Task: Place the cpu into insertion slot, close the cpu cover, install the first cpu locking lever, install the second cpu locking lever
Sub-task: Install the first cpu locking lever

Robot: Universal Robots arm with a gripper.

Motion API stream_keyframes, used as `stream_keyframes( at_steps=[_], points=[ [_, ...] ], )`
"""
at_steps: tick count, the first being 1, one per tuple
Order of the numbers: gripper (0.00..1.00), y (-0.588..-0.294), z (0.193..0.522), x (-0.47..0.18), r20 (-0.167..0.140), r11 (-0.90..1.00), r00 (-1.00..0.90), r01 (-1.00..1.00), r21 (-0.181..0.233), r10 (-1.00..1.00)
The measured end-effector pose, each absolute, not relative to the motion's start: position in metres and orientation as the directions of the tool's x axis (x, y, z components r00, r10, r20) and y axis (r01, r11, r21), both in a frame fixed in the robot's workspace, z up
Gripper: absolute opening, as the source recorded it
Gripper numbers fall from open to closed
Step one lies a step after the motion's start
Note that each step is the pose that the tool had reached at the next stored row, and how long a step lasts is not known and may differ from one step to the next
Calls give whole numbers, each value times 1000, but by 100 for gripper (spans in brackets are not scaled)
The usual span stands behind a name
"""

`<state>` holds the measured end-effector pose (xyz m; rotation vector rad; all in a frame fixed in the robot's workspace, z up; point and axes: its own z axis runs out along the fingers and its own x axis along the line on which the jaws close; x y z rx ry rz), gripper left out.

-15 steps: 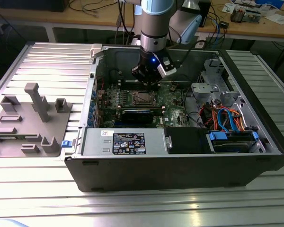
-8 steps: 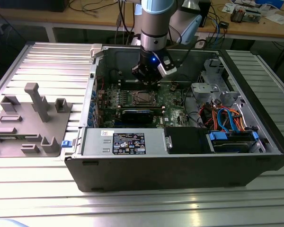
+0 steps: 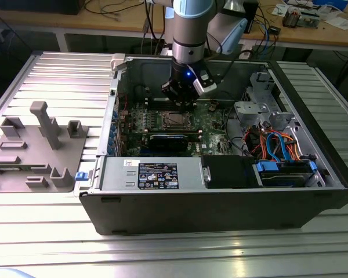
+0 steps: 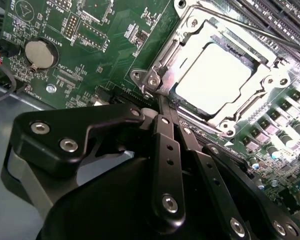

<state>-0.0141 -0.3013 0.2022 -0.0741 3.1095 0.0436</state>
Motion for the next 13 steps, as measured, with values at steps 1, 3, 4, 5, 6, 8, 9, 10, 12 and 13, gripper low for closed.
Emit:
stream_keyframes(
  at_steps=[1, 3, 4, 5, 6, 8, 9, 10, 12, 13],
  points=[
    [11, -301, 202, -14, -32, 998, -998, -48, 27, -47],
    [11, -301, 202, -14, -32, 998, -998, -48, 40, -46],
    [11, -301, 202, -14, -33, 998, -998, -48, 46, -46],
    [11, -301, 201, -14, -33, 998, -998, -48, 51, -46],
    [11, -301, 202, -14, -33, 998, -998, -48, 52, -46],
    [11, -301, 204, -14, -33, 997, -998, -48, 52, -46],
    [11, -301, 206, -14, -33, 998, -998, -48, 52, -46],
    [11, -301, 209, -14, -33, 998, -998, -48, 52, -46],
    [11, -301, 209, -14, -33, 998, -998, -48, 52, -46],
    [11, -303, 209, -14, -33, 998, -998, -48, 52, -46]
  ],
)
